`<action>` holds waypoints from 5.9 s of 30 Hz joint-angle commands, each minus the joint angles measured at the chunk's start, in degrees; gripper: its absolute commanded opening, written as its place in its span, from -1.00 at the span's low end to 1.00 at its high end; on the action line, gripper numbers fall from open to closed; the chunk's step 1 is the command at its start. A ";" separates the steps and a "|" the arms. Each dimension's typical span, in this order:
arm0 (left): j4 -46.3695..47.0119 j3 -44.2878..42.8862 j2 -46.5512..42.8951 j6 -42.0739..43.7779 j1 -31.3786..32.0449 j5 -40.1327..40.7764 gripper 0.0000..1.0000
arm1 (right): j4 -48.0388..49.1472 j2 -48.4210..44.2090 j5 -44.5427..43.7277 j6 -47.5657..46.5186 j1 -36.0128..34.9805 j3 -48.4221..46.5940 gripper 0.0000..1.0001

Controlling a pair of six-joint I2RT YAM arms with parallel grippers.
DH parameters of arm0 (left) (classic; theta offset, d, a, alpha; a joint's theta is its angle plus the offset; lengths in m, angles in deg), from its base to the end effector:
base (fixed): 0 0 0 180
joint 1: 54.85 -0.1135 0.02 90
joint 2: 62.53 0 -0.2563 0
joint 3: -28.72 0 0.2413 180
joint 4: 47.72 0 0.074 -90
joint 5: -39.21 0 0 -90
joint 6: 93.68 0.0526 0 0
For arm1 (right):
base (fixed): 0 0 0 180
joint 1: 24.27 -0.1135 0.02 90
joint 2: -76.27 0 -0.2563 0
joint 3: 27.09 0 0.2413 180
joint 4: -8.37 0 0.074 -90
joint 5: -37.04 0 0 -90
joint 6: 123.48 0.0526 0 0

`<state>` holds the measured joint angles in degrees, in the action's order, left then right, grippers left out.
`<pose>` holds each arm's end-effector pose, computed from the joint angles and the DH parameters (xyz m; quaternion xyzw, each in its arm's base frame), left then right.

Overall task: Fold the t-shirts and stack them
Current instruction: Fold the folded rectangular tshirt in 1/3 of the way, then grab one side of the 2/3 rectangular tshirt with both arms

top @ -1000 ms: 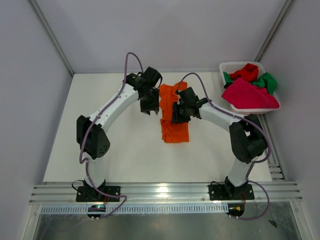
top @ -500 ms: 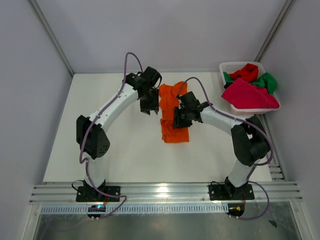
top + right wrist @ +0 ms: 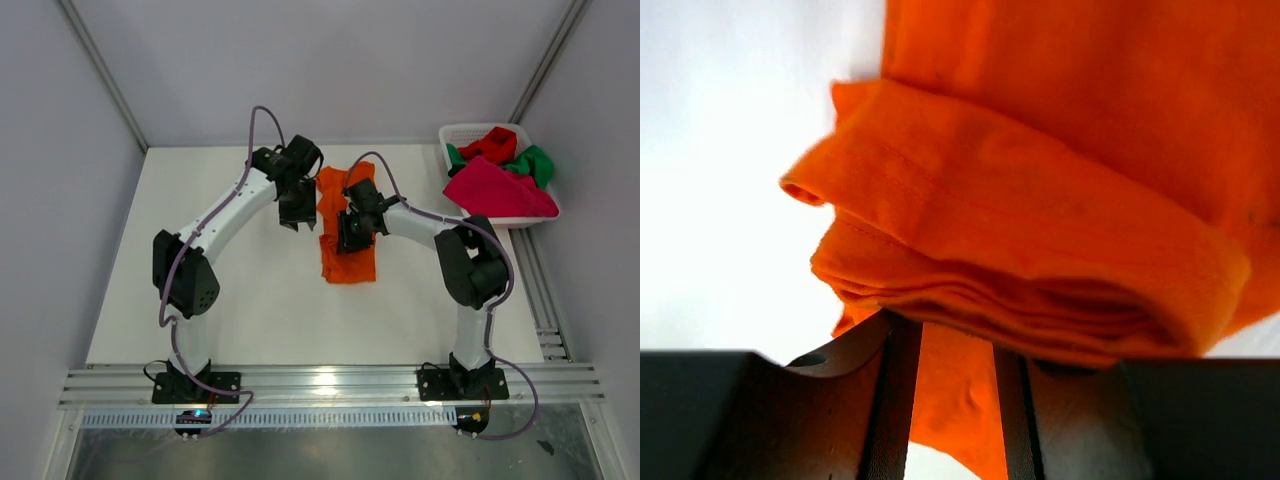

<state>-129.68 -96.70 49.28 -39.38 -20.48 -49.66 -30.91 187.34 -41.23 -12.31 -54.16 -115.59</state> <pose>0.3278 -0.2230 0.2906 -0.0133 0.9821 -0.0999 0.1593 0.3364 0.2057 0.1494 -0.0981 0.9602 0.1937 0.1756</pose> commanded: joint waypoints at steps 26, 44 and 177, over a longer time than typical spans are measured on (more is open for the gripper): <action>2.53 5.11 -2.91 -0.60 -0.36 -3.14 -0.18 | -4.48 7.77 -6.36 -5.53 3.79 -16.87 -0.26; 4.55 6.61 -2.56 -2.26 -0.36 -5.26 -0.18 | 3.78 -23.86 1.18 2.72 3.79 12.21 -0.12; 49.29 43.79 -3.97 -20.81 10.10 3.09 0.30 | 20.23 -21.42 -0.48 6.87 6.25 37.63 -0.88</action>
<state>-81.03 -51.39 43.09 -60.26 -10.36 -47.15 -3.70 165.89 -39.87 -2.39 -47.76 -79.29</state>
